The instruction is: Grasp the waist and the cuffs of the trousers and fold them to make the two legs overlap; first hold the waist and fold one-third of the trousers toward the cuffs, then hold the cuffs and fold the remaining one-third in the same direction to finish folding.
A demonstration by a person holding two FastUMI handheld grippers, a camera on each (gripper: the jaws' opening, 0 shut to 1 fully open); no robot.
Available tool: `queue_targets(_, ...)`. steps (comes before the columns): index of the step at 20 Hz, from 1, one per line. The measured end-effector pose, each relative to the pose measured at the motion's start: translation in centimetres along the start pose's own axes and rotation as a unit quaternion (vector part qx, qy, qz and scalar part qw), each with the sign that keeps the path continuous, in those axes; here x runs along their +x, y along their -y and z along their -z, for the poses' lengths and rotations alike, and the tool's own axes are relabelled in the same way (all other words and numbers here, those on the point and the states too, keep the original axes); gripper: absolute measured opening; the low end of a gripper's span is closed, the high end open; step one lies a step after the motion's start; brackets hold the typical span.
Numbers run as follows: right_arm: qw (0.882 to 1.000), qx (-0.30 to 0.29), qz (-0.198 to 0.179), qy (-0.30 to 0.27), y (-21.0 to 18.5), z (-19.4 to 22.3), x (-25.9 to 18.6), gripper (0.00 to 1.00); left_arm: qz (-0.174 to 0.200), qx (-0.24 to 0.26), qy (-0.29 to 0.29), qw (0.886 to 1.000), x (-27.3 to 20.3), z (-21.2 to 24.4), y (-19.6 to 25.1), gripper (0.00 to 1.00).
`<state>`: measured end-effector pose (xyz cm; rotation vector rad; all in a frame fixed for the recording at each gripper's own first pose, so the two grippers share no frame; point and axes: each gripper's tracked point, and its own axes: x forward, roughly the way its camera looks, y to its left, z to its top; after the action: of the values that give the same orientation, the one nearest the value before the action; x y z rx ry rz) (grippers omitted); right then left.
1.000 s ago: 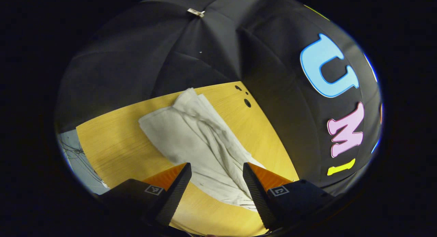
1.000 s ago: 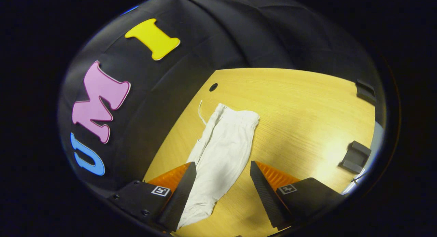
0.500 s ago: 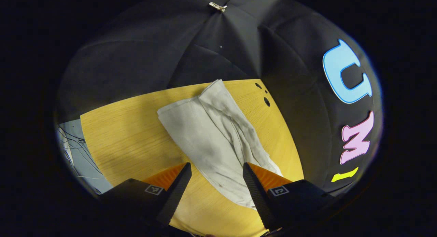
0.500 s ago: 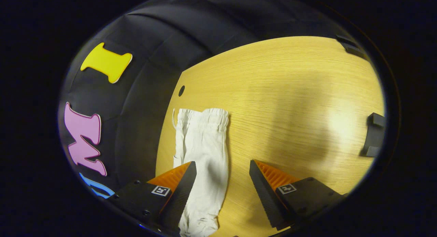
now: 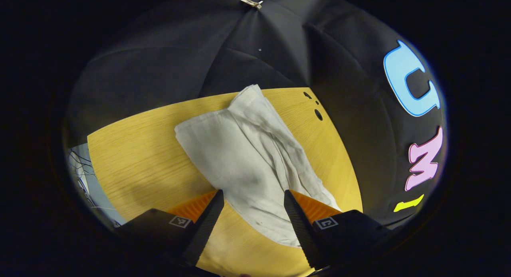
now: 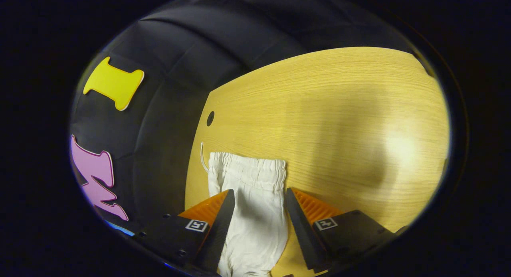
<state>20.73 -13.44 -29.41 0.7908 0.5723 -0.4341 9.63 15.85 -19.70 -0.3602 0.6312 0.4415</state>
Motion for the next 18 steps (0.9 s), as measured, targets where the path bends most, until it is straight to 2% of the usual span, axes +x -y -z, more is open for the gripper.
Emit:
queue_targets(3,0.999,-0.022,0.007,-0.022,1.2,1.0,1.0,0.34,-0.007,0.004,-0.001,1.000,0.4,-0.1,0.2,0.96)
queue_targets(4,1.000,-0.020,0.006,-0.015,0.9,0.5,0.7,0.11,-0.008,0.004,0.000,1.000,0.4,-0.2,0.2,0.96)
queue_targets(5,1.000,-0.026,0.004,-0.015,0.8,0.7,1.1,0.11,-0.009,0.002,0.000,1.000,0.4,-0.1,0.1,0.92)
queue_targets(6,0.999,-0.031,0.002,-0.012,0.9,0.5,1.0,0.11,-0.008,-0.002,0.000,1.000,0.4,0.0,0.1,0.96)
queue_targets(13,0.999,-0.029,-0.002,-0.021,0.9,0.7,0.9,0.11,0.012,-0.082,0.019,0.996,1.1,-1.4,0.7,0.94)
queue_targets(14,0.999,-0.030,-0.003,-0.021,0.9,0.6,0.8,0.11,0.011,-0.086,0.020,0.996,1.3,-1.5,1.2,0.92)
queue_targets(15,0.999,-0.030,-0.004,-0.022,0.8,0.7,0.9,0.11,0.013,-0.086,0.019,0.996,1.9,-1.7,1.9,0.96)
queue_targets(16,0.999,-0.030,-0.005,-0.022,0.8,0.7,0.9,0.11,0.019,-0.084,0.018,0.996,2.3,-2.0,2.9,0.92)
queue_targets(17,0.999,-0.029,-0.005,-0.023,0.8,0.7,0.9,0.11,0.024,-0.081,0.021,0.996,2.9,-2.4,4.0,1.00)
queue_targets(18,0.999,-0.028,-0.006,-0.025,0.8,0.7,0.9,0.11,0.034,-0.081,0.026,0.996,3.4,-3.0,5.2,0.96)
